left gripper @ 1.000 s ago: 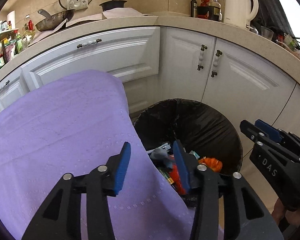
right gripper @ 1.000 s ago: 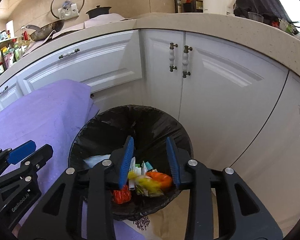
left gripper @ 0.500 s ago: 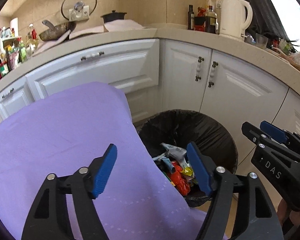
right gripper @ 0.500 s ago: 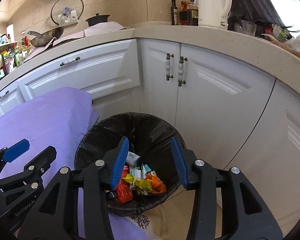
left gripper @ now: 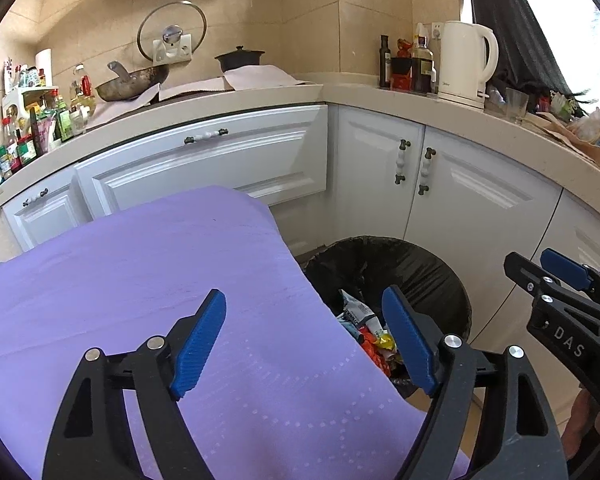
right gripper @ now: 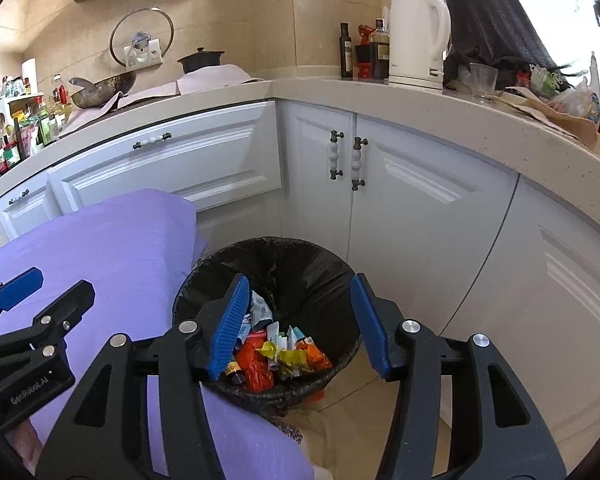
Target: Collect trash
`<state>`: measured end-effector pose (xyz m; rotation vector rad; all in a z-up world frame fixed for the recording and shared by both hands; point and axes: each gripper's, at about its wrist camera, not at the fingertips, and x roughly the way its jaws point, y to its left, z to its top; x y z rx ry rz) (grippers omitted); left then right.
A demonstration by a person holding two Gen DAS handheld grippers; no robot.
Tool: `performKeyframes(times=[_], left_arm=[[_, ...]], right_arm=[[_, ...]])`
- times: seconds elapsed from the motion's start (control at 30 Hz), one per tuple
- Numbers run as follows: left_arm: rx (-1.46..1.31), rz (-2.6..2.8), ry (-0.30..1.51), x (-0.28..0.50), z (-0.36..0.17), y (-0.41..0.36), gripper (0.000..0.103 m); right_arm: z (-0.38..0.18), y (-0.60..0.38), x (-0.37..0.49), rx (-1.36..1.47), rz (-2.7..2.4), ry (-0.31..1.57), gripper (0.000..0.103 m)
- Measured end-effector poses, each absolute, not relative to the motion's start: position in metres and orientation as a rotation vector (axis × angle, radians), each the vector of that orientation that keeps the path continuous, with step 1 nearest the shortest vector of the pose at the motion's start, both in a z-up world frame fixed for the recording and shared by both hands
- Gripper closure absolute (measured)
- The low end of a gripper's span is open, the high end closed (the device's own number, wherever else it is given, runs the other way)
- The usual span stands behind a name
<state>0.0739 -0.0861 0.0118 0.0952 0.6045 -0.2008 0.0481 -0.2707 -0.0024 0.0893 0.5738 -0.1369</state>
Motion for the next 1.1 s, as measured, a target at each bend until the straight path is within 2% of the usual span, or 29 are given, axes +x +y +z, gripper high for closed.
performKeyframes(times=[1.1], left_arm=[[0.069, -0.196, 0.585, 0.056, 0.021, -0.069, 0.023]], right_arm=[[0.011, -0.265, 0.023, 0.056, -0.155, 0.534, 0.047]])
